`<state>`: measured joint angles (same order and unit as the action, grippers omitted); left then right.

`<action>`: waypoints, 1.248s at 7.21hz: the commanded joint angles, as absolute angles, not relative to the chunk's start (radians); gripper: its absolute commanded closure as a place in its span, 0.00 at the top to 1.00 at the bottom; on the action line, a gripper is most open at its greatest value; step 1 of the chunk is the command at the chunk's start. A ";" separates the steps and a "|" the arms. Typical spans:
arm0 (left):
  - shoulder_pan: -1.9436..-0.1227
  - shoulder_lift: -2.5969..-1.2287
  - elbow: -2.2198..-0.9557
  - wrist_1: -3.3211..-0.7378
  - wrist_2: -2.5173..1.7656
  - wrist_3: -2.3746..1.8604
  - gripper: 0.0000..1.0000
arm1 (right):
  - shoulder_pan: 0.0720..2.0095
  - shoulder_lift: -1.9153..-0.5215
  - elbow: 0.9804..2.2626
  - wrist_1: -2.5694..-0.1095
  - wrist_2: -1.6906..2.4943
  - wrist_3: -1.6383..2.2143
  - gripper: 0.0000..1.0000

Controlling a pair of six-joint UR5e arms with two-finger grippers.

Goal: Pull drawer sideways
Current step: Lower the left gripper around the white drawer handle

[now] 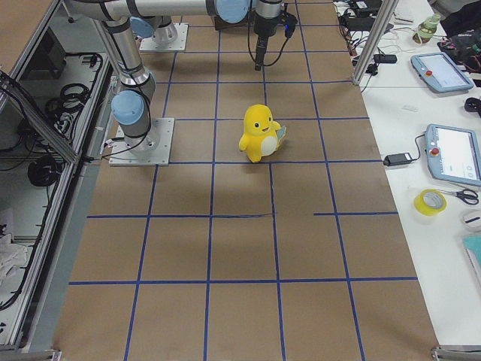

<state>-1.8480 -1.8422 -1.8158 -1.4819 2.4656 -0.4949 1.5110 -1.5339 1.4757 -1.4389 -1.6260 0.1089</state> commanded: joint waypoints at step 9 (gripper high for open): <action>-1.703 -2.006 -1.960 -1.536 2.861 -0.733 1.00 | 1.511 -1.534 1.476 -1.439 -1.626 0.109 1.00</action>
<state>-1.7043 -2.0026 -1.9551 -1.5355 2.8277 -0.7131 1.5110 -1.5340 1.4757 -1.4389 -1.6260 0.1089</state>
